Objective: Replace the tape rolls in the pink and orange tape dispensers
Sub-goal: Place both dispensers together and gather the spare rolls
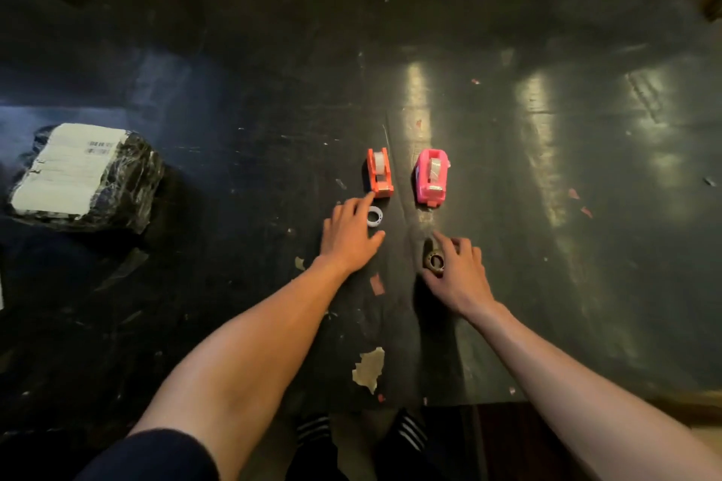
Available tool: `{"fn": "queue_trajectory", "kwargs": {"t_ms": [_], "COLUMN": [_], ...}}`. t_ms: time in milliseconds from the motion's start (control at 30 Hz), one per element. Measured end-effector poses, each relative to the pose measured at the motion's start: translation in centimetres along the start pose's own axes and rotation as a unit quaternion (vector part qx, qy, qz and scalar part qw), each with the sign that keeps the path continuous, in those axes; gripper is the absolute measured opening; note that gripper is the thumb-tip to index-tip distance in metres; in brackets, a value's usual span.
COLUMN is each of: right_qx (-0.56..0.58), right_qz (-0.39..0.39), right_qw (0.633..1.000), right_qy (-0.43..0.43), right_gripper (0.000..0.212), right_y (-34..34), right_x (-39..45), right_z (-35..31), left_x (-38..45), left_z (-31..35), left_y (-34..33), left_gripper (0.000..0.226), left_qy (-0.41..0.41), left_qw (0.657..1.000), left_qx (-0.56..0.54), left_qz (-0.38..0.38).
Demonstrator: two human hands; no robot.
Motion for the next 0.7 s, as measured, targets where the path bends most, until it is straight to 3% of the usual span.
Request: {"fn": "queue_trajectory", "kwargs": {"t_ms": [200, 500, 700], "right_qx": [-0.004, 0.04, 0.012], "right_qz": [0.0, -0.042, -0.034], "right_qw": [0.997, 0.978, 0.989], "right_qy": [0.077, 0.2, 0.147], "right_gripper": [0.036, 0.038, 0.049], "right_y": [-0.9, -3.4, -2.4], "right_x": [1.5, 9.9, 16.3], "right_z": [-1.7, -12.9, -15.6], "left_x": [1.2, 3.7, 6.3], "left_z": [-0.8, -9.8, -11.0], "left_y": [0.0, 6.1, 8.0], "left_gripper": [0.043, 0.046, 0.044], "left_qy": [0.023, 0.135, 0.149], "left_qw": [0.999, 0.983, 0.979], "left_qx": [-0.024, -0.079, -0.091], "left_qz": [0.033, 0.092, 0.104]}}
Point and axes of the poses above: each hand's wrist, its own x-axis towards the middle knuckle, its own y-axis out of the back of the hand, z = x × y, the point moved 3 cm from there along x, towards the middle knuckle, and after that the axes turned 11 degrees about y, right-handed, at the moved point
